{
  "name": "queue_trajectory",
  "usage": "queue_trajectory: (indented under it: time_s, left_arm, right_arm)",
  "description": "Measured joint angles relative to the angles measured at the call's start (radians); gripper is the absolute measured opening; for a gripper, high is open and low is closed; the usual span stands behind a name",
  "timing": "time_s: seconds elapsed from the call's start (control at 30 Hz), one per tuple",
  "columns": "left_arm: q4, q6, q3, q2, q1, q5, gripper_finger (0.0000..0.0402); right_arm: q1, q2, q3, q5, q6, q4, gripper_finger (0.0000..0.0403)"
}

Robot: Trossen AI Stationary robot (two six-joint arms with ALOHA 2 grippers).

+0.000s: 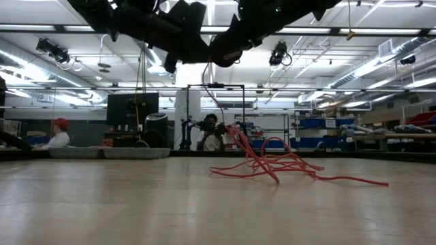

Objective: Coil cords
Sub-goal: Coil the red wire onto the spool

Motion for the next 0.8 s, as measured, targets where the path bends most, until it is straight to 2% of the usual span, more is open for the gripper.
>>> queue_trajectory:
  time_s: [0.37, 0.73, 0.8]
  left_arm:
    - [0.02, -0.084, -0.002, 0.0, 0.0, -0.009, 0.0]
    - [0.125, 0.071, -0.005, 0.002, -0.014, -0.076, 0.0]
    - [0.14, 0.104, -0.005, 0.002, -0.014, -0.075, 0.0]
  right_arm:
    - [0.0, -0.002, 0.0, -0.149, -0.006, -0.001, 0.0001]
    - [0.016, -0.004, 0.0, -0.134, 0.017, 0.013, 0.0045]
    - [0.037, -0.006, 0.0, -0.07, 0.026, 0.005, 0.0048]
